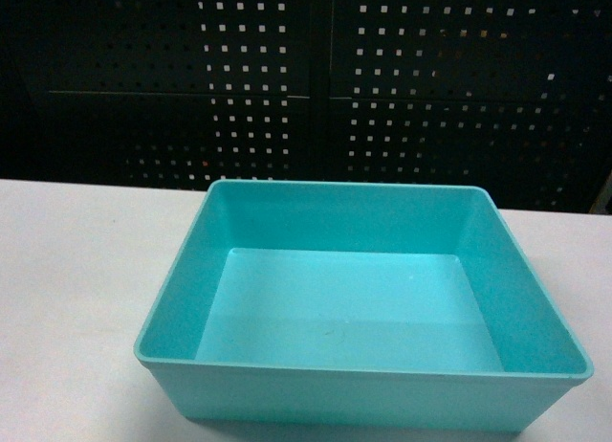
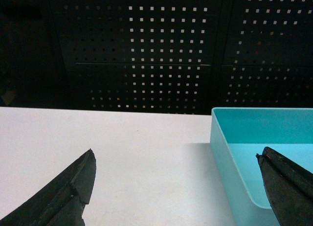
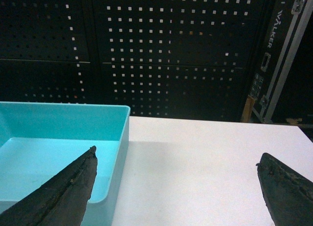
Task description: Stack blue boxes stably on right
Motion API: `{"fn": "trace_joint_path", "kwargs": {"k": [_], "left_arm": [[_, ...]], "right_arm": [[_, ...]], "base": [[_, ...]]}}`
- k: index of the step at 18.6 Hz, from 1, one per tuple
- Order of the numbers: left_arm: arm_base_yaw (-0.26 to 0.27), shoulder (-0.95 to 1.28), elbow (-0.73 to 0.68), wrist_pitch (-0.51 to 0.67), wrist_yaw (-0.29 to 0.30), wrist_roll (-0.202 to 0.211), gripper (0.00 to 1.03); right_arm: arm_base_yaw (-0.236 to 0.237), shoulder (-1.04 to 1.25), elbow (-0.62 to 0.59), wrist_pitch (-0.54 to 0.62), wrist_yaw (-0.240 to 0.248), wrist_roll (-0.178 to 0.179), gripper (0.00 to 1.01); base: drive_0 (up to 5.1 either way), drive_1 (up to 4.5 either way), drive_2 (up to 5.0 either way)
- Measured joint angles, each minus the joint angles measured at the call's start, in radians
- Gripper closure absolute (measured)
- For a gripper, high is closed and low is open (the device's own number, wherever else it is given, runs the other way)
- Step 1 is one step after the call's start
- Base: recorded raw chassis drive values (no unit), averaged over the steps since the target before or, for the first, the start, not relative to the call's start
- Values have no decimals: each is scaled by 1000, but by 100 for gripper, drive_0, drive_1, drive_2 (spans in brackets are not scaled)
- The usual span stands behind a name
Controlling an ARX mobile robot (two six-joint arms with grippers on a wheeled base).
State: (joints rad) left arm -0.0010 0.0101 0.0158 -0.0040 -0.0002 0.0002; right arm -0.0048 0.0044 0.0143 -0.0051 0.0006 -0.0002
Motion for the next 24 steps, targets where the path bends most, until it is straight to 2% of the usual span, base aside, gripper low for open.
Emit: {"fn": "trace_joint_path", "kwargs": {"k": [24], "left_arm": [[0, 0, 0, 0, 0, 0, 5]], "right_arm": [[0, 0, 0, 0, 0, 0, 3]], "base": [[0, 0, 0]]}}
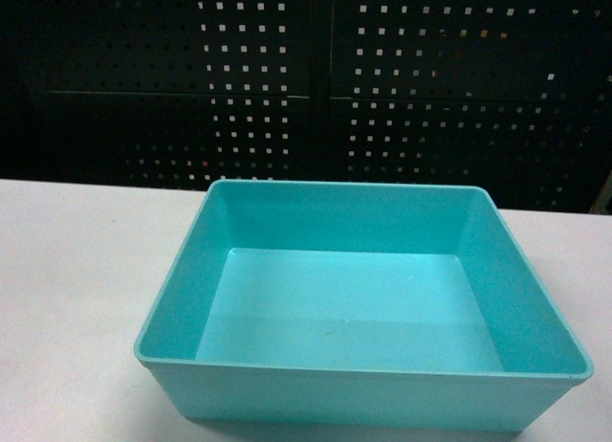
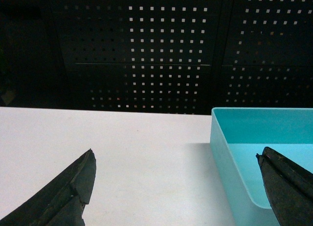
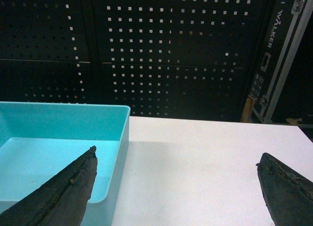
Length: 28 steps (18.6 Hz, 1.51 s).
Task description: Stack blue boxes stably on right
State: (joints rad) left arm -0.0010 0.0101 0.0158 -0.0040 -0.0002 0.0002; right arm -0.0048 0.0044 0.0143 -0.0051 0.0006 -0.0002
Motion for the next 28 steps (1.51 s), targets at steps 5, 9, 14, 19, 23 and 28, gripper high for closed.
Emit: {"fn": "trace_joint_path", "kwargs": {"k": [5, 9, 14, 19, 23, 28], "left_arm": [[0, 0, 0, 0, 0, 0, 5], [0, 0, 0, 0, 0, 0, 5], [218, 314, 90, 237, 244, -27, 5], [163, 677, 304, 353, 341, -26, 5], [116, 839, 404, 312, 343, -20, 5], [80, 962, 509, 266, 348, -19, 5]], "right_arm": [[0, 0, 0, 0, 0, 0, 3], [0, 0, 0, 0, 0, 0, 3], [-25, 483, 108, 431, -79, -46, 3], [17, 771, 271, 513, -95, -88, 3], [43, 902, 348, 520, -102, -102, 3], [89, 1025, 443, 536, -97, -125, 3]], "base": [[0, 0, 0], [0, 0, 0], [0, 0, 0], [0, 0, 0], [0, 0, 0], [0, 0, 0]]}}
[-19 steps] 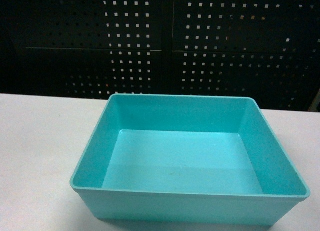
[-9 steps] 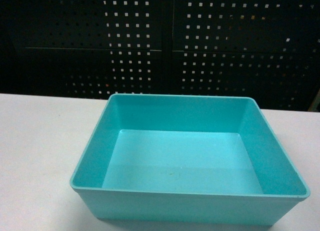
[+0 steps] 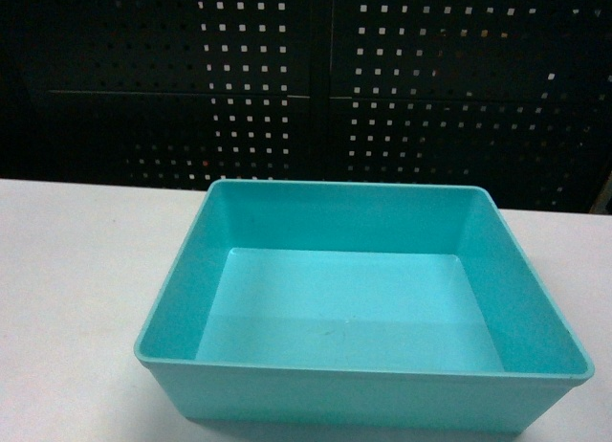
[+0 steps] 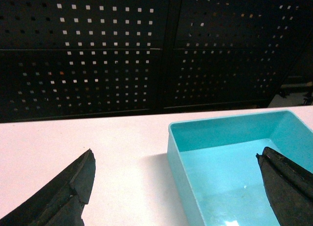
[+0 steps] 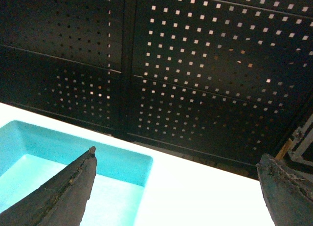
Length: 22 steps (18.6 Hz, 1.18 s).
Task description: Stack blue boxes stably on right
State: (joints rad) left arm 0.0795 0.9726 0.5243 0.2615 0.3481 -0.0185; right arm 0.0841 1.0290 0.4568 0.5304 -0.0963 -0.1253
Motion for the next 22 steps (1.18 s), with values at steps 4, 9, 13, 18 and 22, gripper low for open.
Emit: {"fn": "trace_joint_path", "kwargs": {"k": [4, 9, 13, 18, 22], "left_arm": [[-57, 186, 80, -27, -20, 10, 5], [-143, 578, 444, -99, -87, 73, 5], [-150, 699, 465, -143, -87, 80, 5], [-220, 750, 476, -180, -89, 69, 5], [-263, 792, 481, -186, -116, 50, 5]], "right_arm": [[35, 145, 87, -40, -2, -3, 3], [101, 544, 410, -183, -8, -74, 3], [138, 680, 442, -201, 7, -86, 3], [105, 801, 454, -184, 17, -98, 3], [72, 875, 433, -151, 24, -105, 3]], "base": [[0, 0, 0], [0, 0, 0], [0, 0, 0], [0, 0, 0], [0, 0, 0]]}}
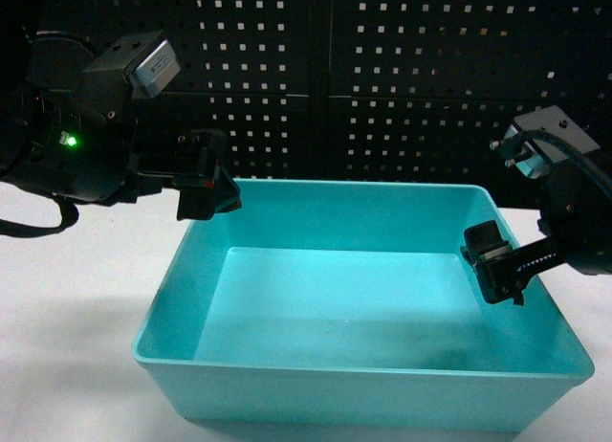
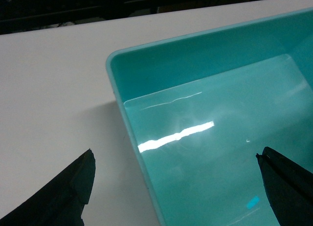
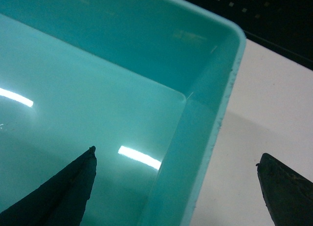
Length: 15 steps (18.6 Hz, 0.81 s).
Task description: Stack blue boxes stably on right
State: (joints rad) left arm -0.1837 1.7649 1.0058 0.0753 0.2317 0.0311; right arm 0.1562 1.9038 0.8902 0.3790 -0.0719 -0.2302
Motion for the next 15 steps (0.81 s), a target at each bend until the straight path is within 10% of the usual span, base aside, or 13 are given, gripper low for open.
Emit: {"fn": "trace_joint_path", "kwargs": {"k": [12, 15], "left_arm": [[-9, 90, -47, 48, -80, -24, 5], [-12, 96, -51, 55, -84, -26, 5]], "right_arm": [[-13, 107, -17, 59, 12, 1, 3], [-13, 112, -17, 66, 16, 5, 26]], "base": [[0, 0, 0], [0, 0, 0]]}}
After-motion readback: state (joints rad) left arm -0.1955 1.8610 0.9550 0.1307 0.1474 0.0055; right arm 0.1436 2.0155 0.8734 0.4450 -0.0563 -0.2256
